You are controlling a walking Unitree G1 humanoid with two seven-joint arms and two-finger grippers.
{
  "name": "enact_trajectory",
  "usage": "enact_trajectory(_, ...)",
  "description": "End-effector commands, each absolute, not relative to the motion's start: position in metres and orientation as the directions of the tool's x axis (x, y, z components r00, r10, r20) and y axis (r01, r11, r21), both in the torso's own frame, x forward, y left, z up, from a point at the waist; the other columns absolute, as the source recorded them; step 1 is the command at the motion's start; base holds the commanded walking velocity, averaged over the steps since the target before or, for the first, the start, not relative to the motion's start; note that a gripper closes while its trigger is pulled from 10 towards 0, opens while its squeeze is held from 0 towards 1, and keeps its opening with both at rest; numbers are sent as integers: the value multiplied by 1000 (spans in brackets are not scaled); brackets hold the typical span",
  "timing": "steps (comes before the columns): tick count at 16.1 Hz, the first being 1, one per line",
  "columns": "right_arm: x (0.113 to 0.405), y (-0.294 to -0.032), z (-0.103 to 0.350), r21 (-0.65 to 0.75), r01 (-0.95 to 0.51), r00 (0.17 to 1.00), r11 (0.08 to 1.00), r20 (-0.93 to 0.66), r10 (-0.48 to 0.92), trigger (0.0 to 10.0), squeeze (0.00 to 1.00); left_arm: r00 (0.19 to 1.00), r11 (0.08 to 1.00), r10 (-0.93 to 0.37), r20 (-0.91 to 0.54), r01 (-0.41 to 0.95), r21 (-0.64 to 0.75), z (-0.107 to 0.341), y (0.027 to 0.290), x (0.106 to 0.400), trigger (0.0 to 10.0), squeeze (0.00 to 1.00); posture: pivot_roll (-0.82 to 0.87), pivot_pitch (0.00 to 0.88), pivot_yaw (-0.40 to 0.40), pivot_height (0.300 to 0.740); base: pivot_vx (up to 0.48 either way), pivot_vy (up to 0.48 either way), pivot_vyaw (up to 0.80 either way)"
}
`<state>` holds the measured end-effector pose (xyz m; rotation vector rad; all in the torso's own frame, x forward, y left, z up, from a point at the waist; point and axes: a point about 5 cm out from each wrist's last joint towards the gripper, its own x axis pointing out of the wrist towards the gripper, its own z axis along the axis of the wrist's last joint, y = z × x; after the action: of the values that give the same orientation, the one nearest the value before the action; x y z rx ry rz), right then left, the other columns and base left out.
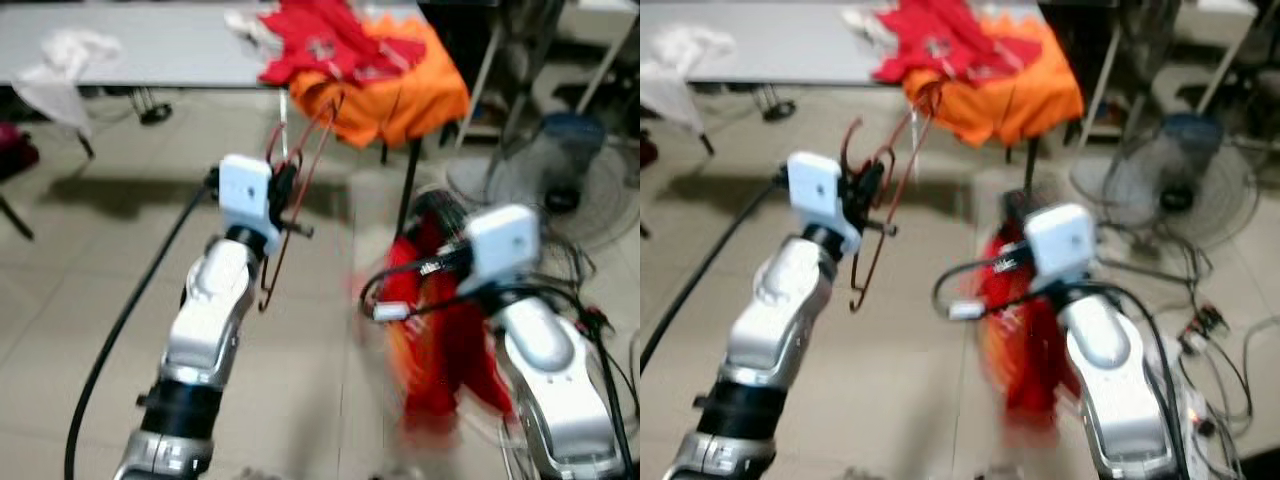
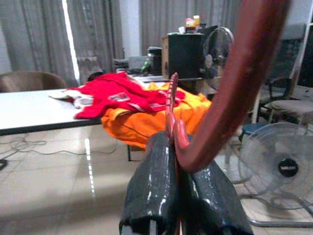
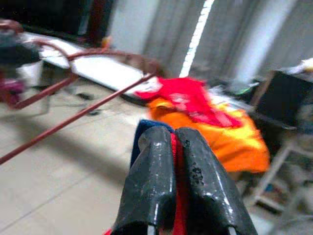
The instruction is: Hang hanger
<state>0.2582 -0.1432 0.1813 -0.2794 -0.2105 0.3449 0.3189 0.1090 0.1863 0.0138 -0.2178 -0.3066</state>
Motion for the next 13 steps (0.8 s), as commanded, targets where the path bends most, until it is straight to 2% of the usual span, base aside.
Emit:
enact_trajectory(1, 267, -160, 179, -316, -279, 938, 907, 111, 327, 0, 12, 928, 952, -307, 210, 299, 70, 187, 111, 319, 10000, 0, -184, 40, 33, 740, 0, 0, 0)
enact_trajectory(2, 276, -179, 169, -329, -251, 960, 910, 35, 278, 0, 12, 928, 949, -315, 201, 304, 85, 186, 114, 320, 10000, 0, -181, 38, 31, 740, 0, 0, 0)
enact_trajectory(3, 280, -188, 161, -301, -274, 960, 913, -32, 278, 0, 16, 925, 944, -329, 188, 314, 104, 184, 116, 320, 10000, 0, -177, 37, 28, 740, 0, 0, 0)
enact_trajectory(5, 285, -204, 151, -336, -308, 951, 890, -135, 278, 0, 12, 936, 942, -324, 140, 305, 142, 174, 125, 319, 10000, 0, -168, 35, 22, 740, 0, 0, 0)
enact_trajectory(6, 285, -211, 145, -344, -331, 941, 879, -185, 282, 0, 0, 957, 950, -274, 92, 254, 183, 164, 140, 319, 10000, 0, -161, 36, 20, 740, 0, 0, 0)
enact_trajectory(7, 288, -215, 144, -316, -295, 953, 902, -163, 254, 0, 90, 987, 981, -147, 57, 139, 136, 156, 164, 320, 10000, 0, -152, 39, 16, 740, 0, 0, 0)
enact_trajectory(8, 289, -216, 144, -313, -286, 956, 905, -156, 248, 0, 106, 991, 986, -121, 53, 114, 122, 155, 168, 320, 10000, 0, -152, 39, 16, 740, 0, 0, 0)
enact_trajectory(9, 289, -211, 139, -295, -290, 955, 911, -151, 256, 0, 133, 1000, 997, -12, 20, 11, 83, 149, 183, 320, 10000, 0, -139, 43, 13, 740, 0, 0, 769)
enact_trajectory(10, 288, -203, 132, -266, -307, 950, 914, -151, 275, 0, 188, 999, 997, 33, 3, -33, 75, 144, 188, 318, 10000, 0, -132, 44, 9, 740, 0, 0, 738)
enact_trajectory(12, 289, -192, 120, -232, -334, 939, 914, -162, 303, 0, 239, 1000, 996, 19, -3, -19, 83, 140, 185, 314, 10000, 0, -121, 49, 8, 740, 0, 0, 713)
enact_trajectory(13, 289, -188, 117, -229, -352, 933, 908, -163, 321, 0, 243, 1000, 989, 15, -5, -14, 145, 137, 186, 311, 10000, 0, -121, 45, 9, 740, 0, 0, 681)
